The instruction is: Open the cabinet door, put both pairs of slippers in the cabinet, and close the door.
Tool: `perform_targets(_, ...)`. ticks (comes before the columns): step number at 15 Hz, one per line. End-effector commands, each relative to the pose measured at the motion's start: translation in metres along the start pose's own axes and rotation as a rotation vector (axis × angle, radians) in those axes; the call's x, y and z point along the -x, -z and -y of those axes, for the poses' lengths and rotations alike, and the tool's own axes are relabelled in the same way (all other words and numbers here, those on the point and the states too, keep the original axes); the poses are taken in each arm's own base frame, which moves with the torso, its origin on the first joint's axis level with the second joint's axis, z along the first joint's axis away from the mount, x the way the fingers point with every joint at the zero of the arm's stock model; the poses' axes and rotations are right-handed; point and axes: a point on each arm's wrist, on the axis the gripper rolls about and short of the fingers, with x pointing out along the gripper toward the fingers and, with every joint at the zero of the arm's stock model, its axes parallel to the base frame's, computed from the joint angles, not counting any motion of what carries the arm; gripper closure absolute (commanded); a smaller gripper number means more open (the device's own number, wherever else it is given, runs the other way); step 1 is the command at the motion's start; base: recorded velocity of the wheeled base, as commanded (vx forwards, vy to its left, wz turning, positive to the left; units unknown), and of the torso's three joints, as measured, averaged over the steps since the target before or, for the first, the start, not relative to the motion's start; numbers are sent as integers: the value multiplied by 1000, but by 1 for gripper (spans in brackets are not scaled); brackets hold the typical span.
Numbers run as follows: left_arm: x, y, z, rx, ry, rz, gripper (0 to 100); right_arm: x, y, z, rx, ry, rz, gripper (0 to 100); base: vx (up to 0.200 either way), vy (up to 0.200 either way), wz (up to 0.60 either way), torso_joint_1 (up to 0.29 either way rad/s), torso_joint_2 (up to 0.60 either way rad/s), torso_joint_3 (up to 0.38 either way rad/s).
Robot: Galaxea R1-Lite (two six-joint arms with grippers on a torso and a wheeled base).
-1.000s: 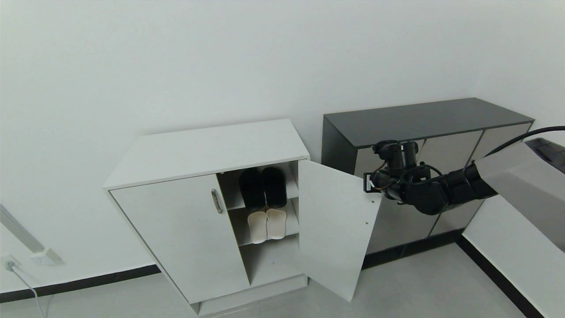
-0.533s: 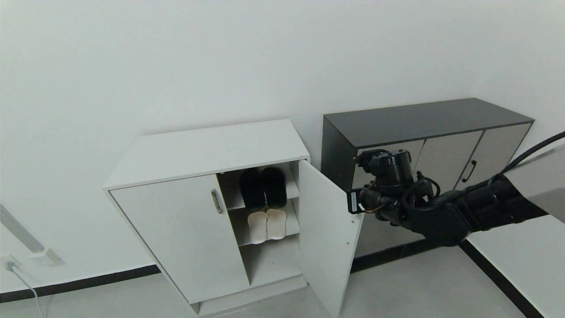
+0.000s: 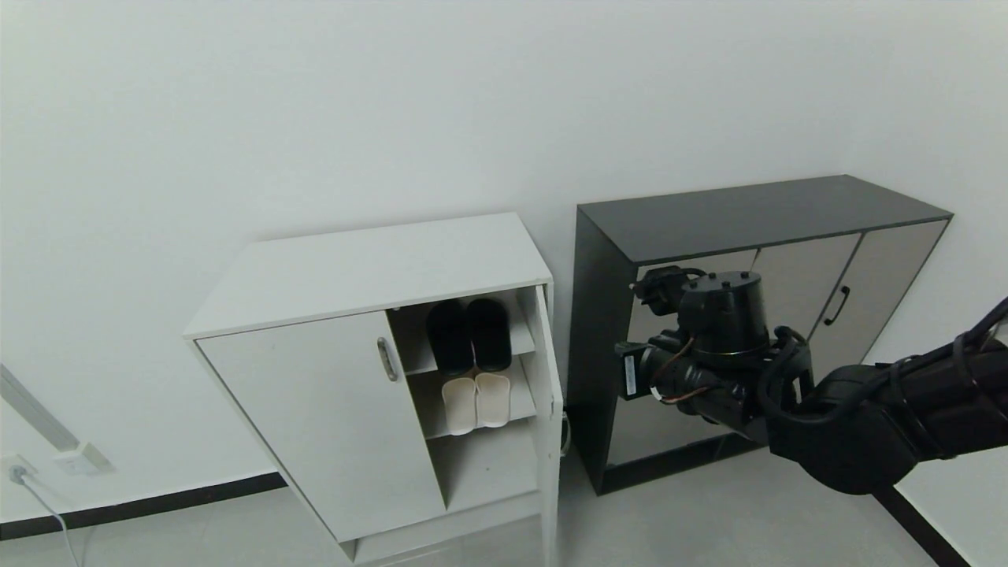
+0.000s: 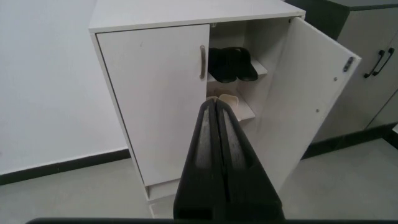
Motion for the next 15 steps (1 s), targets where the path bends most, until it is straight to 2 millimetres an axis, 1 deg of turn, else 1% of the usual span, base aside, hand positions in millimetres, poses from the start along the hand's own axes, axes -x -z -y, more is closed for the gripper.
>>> perform_targets(1, 0, 0, 0, 0, 0, 0, 100, 3, 1, 0, 0, -1, -1, 100, 0, 0, 0, 0, 0, 0)
perform_targets(4, 0, 0, 0, 0, 0, 0, 100, 3, 1, -1, 17, -3, -3, 100, 0, 0, 0, 0, 0, 0)
perform_targets(13, 0, 0, 0, 0, 0, -1, 100, 4, 5, -3, 28, -34, -17, 100, 0, 0, 600, 2, 4, 2)
perform_targets(15, 0, 0, 0, 0, 0, -1, 100, 3, 7, -3, 51, -33, -22, 100, 0, 0, 0, 0, 0, 0)
